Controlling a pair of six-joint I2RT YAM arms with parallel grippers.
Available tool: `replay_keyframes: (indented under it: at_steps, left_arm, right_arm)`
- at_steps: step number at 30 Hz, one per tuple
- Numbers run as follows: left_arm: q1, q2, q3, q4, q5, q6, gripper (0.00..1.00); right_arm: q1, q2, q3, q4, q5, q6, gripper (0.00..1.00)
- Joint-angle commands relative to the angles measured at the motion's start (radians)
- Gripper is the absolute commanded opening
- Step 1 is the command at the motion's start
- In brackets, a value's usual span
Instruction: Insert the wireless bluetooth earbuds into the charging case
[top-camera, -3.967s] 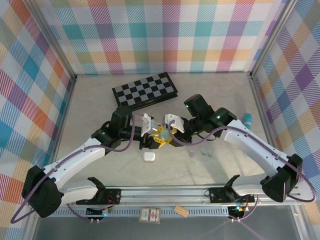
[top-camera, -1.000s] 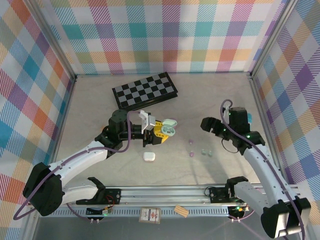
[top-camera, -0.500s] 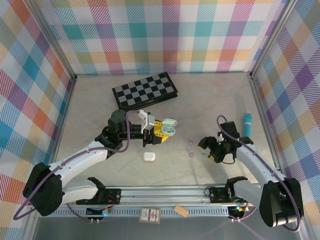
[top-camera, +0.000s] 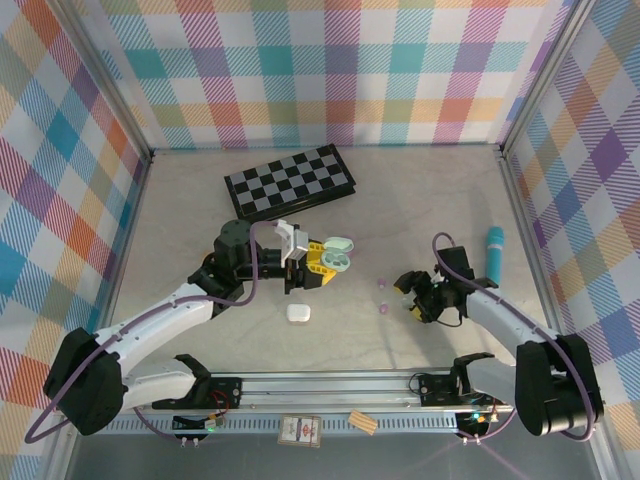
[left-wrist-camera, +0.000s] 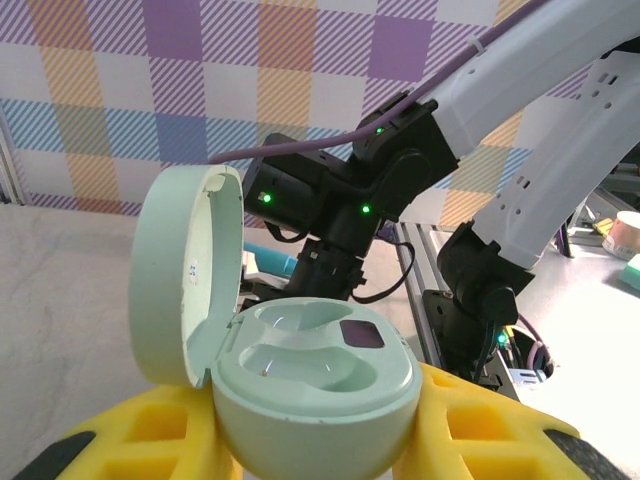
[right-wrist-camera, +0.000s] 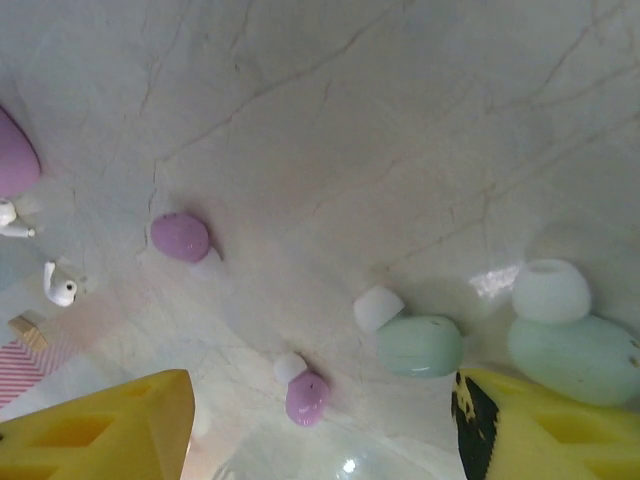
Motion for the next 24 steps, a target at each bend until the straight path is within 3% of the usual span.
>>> replay_keyframes:
  at_steps: [1,14,20,24]
  left_arm:
    - [0.005,-0.03,-0.002,0.0,0.003,0.01,0.33]
    - [0.005,-0.016,0.0,0.01,0.011,0.009,0.33]
    - [0.005,-0.02,-0.002,0.011,0.009,0.008,0.33]
    - [0.005,-0.008,0.004,0.017,0.014,0.009,0.33]
  right_arm:
    - [-0.003,0.029,0.024,0.04,0.037,-0.003,0.69]
    - [-0.005,0.078,0.099,0.048,0.019,-0.113,0.62]
    - [-0.005,0.025,0.091,-0.061,0.061,-0.28,0.64]
    - [-0.005,0.042,0.089,-0.031,0.006,-0.349,0.63]
